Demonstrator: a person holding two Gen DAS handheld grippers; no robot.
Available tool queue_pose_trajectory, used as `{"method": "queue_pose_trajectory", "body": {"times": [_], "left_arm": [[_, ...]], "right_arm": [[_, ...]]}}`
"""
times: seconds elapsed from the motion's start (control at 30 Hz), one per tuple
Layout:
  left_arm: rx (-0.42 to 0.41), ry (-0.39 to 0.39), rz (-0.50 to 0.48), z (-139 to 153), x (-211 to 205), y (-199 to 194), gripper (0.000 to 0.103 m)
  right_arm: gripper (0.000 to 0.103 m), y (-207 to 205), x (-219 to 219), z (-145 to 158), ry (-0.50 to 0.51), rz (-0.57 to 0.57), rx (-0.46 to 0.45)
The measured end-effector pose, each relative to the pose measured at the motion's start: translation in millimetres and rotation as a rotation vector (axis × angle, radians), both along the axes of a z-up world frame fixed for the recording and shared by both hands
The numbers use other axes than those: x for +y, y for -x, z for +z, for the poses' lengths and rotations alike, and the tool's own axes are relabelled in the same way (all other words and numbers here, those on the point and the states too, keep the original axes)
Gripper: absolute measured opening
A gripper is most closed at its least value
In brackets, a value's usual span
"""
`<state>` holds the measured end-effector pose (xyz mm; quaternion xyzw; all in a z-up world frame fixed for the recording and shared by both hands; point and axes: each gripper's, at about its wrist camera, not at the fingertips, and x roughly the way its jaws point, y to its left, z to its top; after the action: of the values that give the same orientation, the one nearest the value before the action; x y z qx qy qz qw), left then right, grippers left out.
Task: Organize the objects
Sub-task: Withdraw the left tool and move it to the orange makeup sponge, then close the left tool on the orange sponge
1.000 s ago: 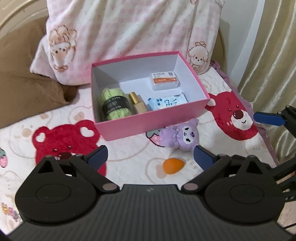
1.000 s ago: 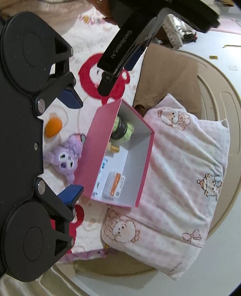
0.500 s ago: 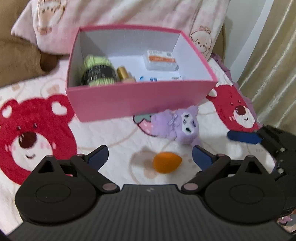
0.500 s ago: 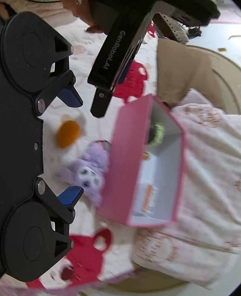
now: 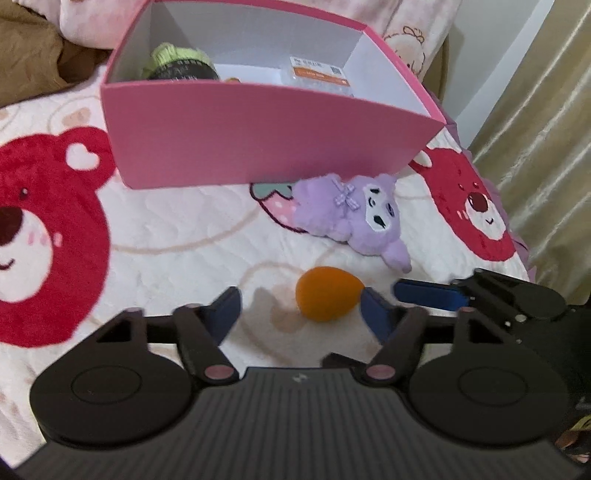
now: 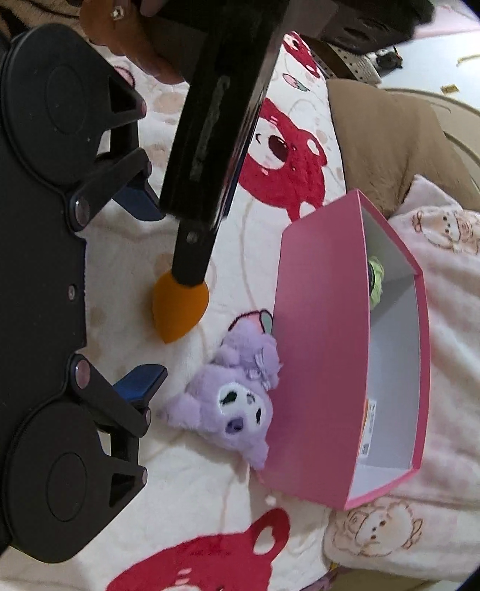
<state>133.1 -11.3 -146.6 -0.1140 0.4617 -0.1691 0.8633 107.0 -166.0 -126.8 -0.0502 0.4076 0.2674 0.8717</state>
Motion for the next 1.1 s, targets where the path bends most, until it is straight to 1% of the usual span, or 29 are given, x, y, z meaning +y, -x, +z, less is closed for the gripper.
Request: {"method": "queue_pose_trajectory", "body": {"times": [0.03,0.1,0.23,0.3,0.37,0.4,0.5,0.57,0.63,0.87,0.97,1.0,1.1], "left_arm": [[0.002,0.002,0.003,-2.3,-0.4,-0.6,0.063],[0.005,0.016,0.005,-6.1,0.5,-1.6,0.052],[-0.013,0.037,-0.007,-8.0,2.0,-1.9,0.048],[-0.021,0.040,-0.020,-8.8,0.1,-2.0,0.042],[-0.015,0.051,-0.035,-10.3,-2.0,-2.4,0.038],[-0.013,0.057,-0.043,-11.1,-3.6,-2.4,0.037],[-0.006,0.056,-0.061,-14.0,-10.1,-2.4,0.036],[-0.008,0.054,-0.069,-14.5,-14.3,-1.5,0.036],[-0.016,0.027,-0.078,-13.8,-17.8,-0.1,0.036],[-0.005,0.032,-0.095,-10.2,-17.5,1.5,0.036],[0.016,0.047,-0.105,-8.6,-16.1,1.7,0.036],[0.019,0.049,-0.111,-7.7,-16.1,2.5,0.037],[0.010,0.045,-0.122,-2.1,-16.7,6.3,0.039]], "right_arm": [[0.081,0.1,2.4,-2.3,0.010,0.007,-0.008],[0.078,0.2,6.3,-5.4,0.020,0.015,-0.016],[0.070,-4.5,7.1,-11.7,0.044,-0.012,0.003],[0.064,-8.2,4.5,-14.5,0.052,-0.032,0.012],[0.059,-12.0,1.0,-15.2,0.038,-0.046,0.024],[0.057,-12.6,-0.2,-15.6,0.032,-0.050,0.025],[0.054,-12.2,0.0,-15.5,0.025,-0.040,0.017],[0.054,-9.6,3.4,-15.7,0.032,-0.024,0.003],[0.054,-6.4,7.2,-16.4,0.059,-0.013,-0.018],[0.055,2.6,13.6,-10.6,0.100,0.015,-0.082],[0.058,7.3,15.0,-6.8,0.109,0.029,-0.102],[0.061,8.7,15.8,-4.8,0.111,0.034,-0.110],[0.061,11.8,15.8,0.9,0.109,0.038,-0.126]]}}
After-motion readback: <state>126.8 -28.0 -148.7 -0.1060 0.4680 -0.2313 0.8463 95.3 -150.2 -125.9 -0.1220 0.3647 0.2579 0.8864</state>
